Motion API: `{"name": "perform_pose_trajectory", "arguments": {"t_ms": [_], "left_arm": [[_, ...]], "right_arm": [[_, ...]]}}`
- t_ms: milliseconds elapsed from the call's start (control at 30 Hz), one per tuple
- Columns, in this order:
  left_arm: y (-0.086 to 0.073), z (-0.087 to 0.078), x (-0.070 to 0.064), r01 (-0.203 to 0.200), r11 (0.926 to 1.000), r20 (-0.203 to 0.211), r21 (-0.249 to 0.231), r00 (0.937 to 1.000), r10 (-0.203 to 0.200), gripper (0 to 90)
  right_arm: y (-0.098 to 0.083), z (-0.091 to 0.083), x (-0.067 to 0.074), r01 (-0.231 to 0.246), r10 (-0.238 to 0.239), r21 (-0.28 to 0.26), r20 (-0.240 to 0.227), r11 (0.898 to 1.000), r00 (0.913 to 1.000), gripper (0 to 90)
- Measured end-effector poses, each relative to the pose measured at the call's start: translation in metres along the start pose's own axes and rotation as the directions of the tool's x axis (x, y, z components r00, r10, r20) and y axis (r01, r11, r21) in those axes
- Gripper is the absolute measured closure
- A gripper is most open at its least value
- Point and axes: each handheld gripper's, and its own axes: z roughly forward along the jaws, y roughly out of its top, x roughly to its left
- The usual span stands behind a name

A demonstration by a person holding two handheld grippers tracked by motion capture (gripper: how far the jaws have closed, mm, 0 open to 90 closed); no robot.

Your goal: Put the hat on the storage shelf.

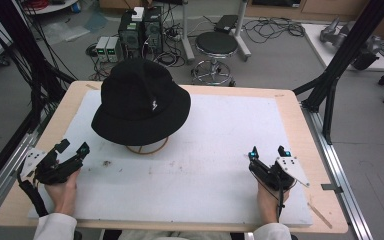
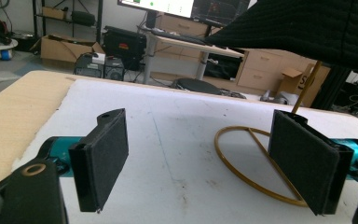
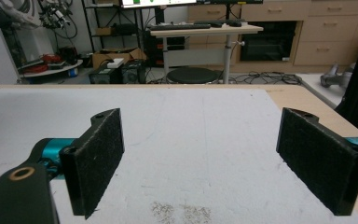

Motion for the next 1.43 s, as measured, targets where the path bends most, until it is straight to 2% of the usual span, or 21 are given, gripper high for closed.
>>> {"name": "perform_pose_trajectory", "arguments": {"t_ms": [433,533,967,1433], "left_arm": [[0.0,0.0,-0.0003,0.002,1.0,0.003,0.001,1.0,-0.002,20.3],[0.0,0.0,-0.0008,0.002,1.0,0.006,0.0,1.0,-0.002,20.3],[-0.0002,0.0004,-0.0005,0.001,1.0,0.008,0.005,1.0,-0.001,20.3],[-0.0003,0.0008,-0.0005,0.002,1.0,0.01,0.007,1.0,-0.002,20.3]], "right_arm": [[-0.0014,-0.0013,-0.0013,-0.024,0.024,-0.011,0.003,1.0,0.9997,13.3],[-0.0013,-0.0025,-0.0009,-0.016,0.016,-0.023,0.013,1.0,0.9998,13.2],[-0.0025,-0.0007,0.0013,0.002,-0.002,-0.008,0.012,1.0,0.9999,13.3],[-0.003,-0.0008,0.0031,-0.007,0.007,-0.003,-0.003,1.0,1.0,13.4]]}}
